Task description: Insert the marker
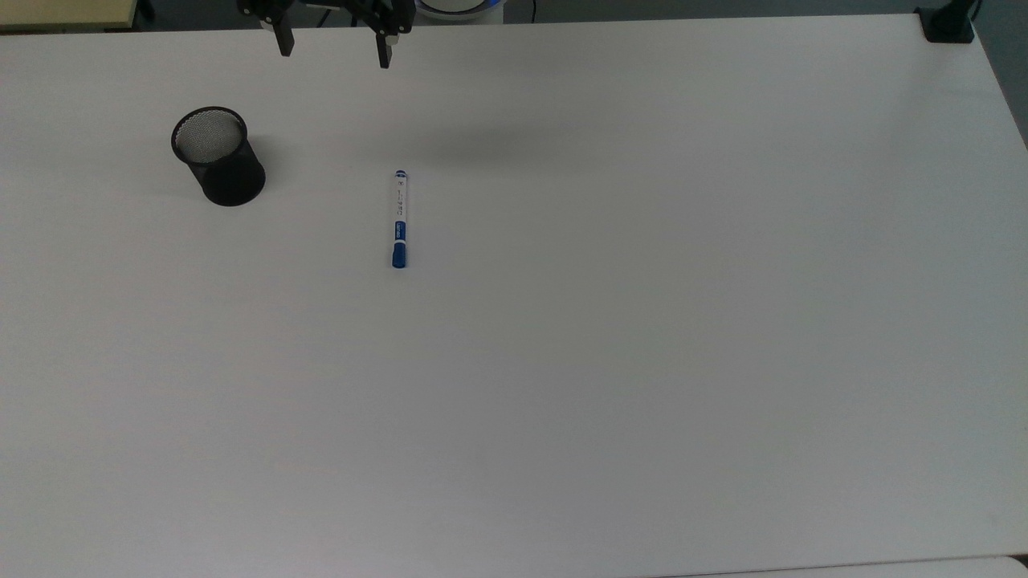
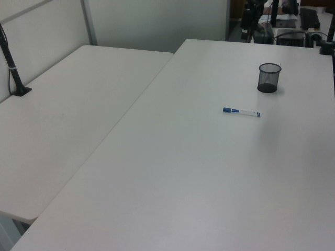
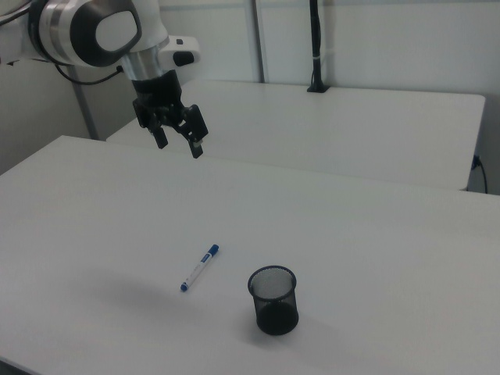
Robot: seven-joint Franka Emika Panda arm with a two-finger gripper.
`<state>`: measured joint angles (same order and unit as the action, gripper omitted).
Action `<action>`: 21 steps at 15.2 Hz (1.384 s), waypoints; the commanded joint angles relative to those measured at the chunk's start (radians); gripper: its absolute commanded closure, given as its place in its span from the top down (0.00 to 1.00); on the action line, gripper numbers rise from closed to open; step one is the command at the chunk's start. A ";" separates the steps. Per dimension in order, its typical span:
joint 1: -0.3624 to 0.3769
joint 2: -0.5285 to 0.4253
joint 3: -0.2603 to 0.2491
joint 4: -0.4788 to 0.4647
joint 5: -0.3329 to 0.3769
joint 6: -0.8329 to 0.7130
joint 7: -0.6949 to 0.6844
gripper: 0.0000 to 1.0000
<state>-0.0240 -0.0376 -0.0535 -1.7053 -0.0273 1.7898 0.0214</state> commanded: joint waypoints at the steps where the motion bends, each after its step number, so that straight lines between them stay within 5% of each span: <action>1: 0.006 -0.004 -0.002 0.001 -0.011 -0.015 -0.012 1.00; 14: -0.001 0.008 0.000 -0.020 -0.022 -0.015 -0.113 1.00; 21: 0.009 0.111 0.009 -0.046 -0.086 0.006 -0.198 1.00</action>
<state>-0.0218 0.0357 -0.0503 -1.7444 -0.0876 1.7852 -0.1527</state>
